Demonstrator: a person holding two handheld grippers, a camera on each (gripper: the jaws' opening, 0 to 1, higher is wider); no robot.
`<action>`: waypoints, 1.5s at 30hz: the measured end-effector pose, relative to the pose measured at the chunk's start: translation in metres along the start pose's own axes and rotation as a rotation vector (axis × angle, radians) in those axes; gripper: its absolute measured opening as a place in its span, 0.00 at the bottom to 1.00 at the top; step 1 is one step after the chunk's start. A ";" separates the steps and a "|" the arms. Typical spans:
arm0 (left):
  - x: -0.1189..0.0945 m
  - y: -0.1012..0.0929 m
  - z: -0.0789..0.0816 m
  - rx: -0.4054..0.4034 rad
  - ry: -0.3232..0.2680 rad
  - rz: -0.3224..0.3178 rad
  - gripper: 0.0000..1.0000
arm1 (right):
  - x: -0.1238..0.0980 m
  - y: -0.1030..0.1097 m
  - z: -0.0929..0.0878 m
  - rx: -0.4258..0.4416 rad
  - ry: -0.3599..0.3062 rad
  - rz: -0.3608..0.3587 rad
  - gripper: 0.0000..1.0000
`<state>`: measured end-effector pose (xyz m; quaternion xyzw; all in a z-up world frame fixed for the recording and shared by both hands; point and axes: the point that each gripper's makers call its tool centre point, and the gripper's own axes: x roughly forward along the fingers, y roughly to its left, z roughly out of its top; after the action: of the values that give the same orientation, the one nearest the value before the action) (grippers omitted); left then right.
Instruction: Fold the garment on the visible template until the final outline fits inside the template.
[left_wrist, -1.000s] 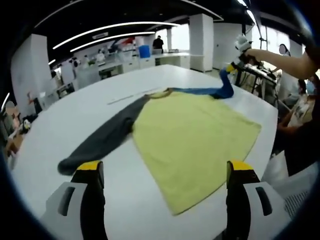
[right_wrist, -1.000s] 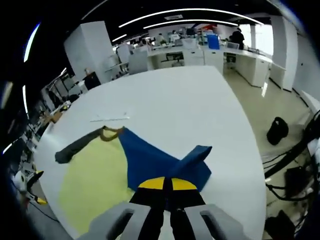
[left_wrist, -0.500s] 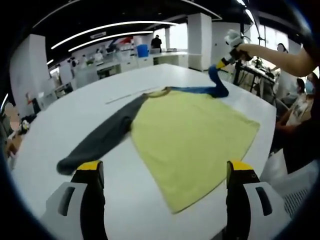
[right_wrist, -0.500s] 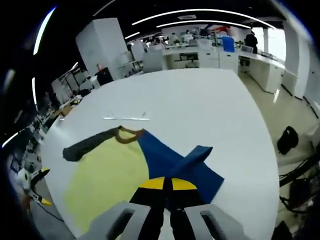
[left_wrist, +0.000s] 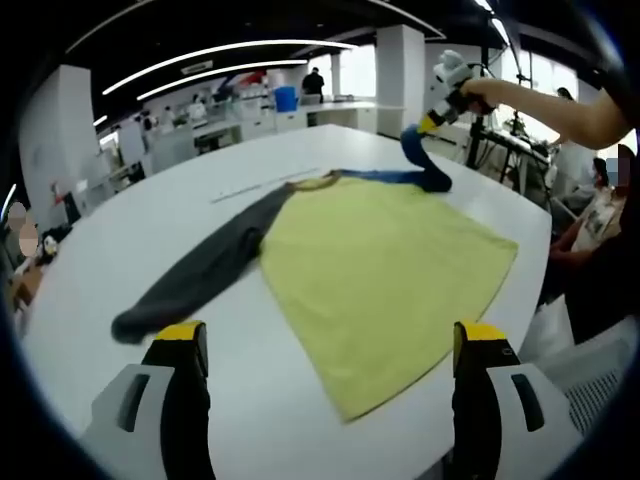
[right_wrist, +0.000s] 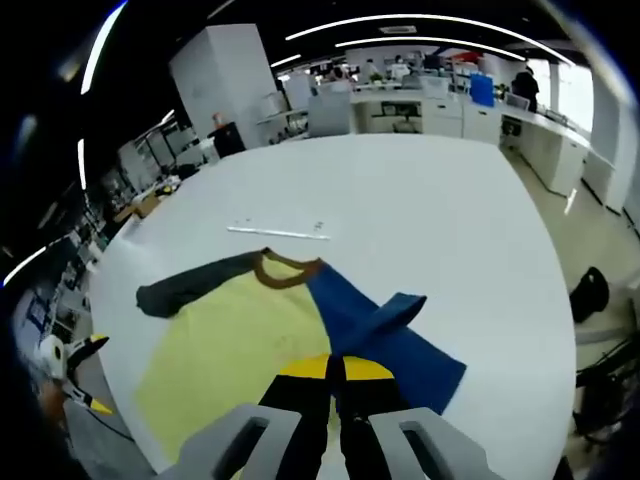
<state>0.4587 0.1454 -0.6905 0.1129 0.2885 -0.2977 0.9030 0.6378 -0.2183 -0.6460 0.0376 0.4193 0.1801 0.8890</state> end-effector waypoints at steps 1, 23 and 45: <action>0.000 0.000 0.000 0.000 0.000 -0.001 0.99 | 0.001 0.002 0.001 -0.003 0.000 0.003 0.00; -0.001 0.002 -0.004 -0.010 0.000 -0.004 0.99 | 0.032 0.051 0.029 -0.097 0.035 0.040 0.00; 0.001 0.003 -0.008 -0.026 0.011 -0.012 0.99 | 0.076 0.114 0.043 -0.127 0.057 0.118 0.00</action>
<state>0.4574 0.1500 -0.6976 0.1010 0.2981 -0.2988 0.9009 0.6814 -0.0819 -0.6491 0.0005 0.4294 0.2594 0.8651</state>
